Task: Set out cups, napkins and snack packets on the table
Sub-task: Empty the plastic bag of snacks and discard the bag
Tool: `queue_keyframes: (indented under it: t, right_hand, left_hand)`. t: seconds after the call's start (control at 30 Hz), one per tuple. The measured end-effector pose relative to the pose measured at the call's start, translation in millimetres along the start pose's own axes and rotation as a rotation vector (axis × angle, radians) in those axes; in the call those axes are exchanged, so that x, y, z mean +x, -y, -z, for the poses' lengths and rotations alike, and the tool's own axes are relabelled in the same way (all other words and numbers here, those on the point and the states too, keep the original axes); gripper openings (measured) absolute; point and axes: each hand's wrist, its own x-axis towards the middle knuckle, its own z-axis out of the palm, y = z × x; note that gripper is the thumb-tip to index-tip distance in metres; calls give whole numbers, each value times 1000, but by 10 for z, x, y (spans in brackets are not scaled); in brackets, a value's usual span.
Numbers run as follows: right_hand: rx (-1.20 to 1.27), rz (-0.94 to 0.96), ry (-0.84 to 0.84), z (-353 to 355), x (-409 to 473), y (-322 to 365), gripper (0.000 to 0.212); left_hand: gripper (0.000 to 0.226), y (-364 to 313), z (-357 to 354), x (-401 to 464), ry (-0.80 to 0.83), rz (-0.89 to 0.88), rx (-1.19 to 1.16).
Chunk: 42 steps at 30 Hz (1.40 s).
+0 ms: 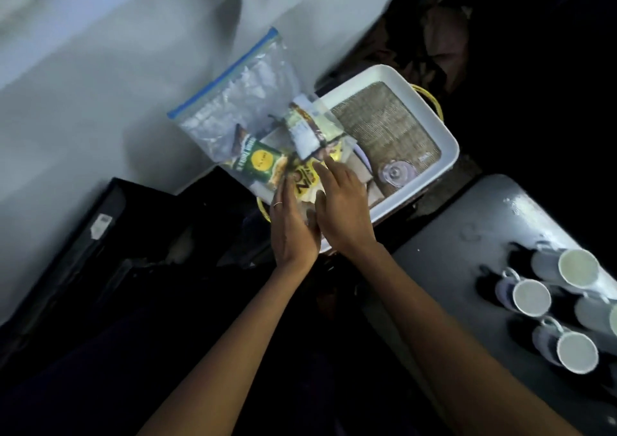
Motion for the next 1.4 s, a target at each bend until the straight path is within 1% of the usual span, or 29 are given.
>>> queue_keyframes:
  t: [0.13,0.23,0.3,0.4,0.47,0.63,0.7,0.77,0.83,0.9,0.97,1.03,1.1,1.17,1.23,1.3,1.4]
  right_hand:
    - [-205,108,141,-266,363,112,67]
    - [-304,102,252,-438,453,58,67]
    - [-364,87,307,-515,405,-8,74]
    - [-423,111,331,-562,286,-97,83]
    - [-439,122,328,-571,248,-120,87]
    - [-459,130,309,-599,174,-160,85]
    - [-469,125,317,-605,134,-191,86]
    - [-477,123,331,-594,96,-211,85]
    - [-489,129,337,-576,61,-227,82]
    - [-491,136,342,-545,35,-243,78]
    - [-484,135,362,-506,19,-263,73]
    - [-438,112,378,-462,10,-264,69]
    - [-352,83,355,-383,9,-209,63]
    - [-240,50,252,-276,18,-106,52]
    - [-82,-11,94,-121,52,25,36]
    - [137,-97,-10,83,118,200,26]
    - [464,-236,-119,404,243,486,17]
  left_hand:
    - [70,184,241,237,-66,-5,24]
    - [67,289,348,378,-101,3,56]
    - [65,317,415,482,-123,1,68]
    - [65,258,525,713,-157,-31,94]
    - [66,169,611,946,-188,-71,178]
    - [66,-92,869,1621,-270,-139,369]
    - [68,-162,951,1822,-238,-123,399]
    - [70,-183,996,1964,-153,-65,412]
    - [65,-173,1031,2046,-59,18,418]
    - [47,-176,1079,2059,-8,65,386]
    - [30,-187,1096,2005,-19,39,323]
    - [25,-202,1086,1896,-61,-1,255]
    - [23,-226,1078,1745,-113,-35,232]
    - [22,-259,1085,1569,-151,-59,202]
    - [21,-298,1092,1380,-164,-73,132]
    - [19,-355,1099,1183,-159,-80,56]
    - [14,-453,1102,879,-145,-116,-7]
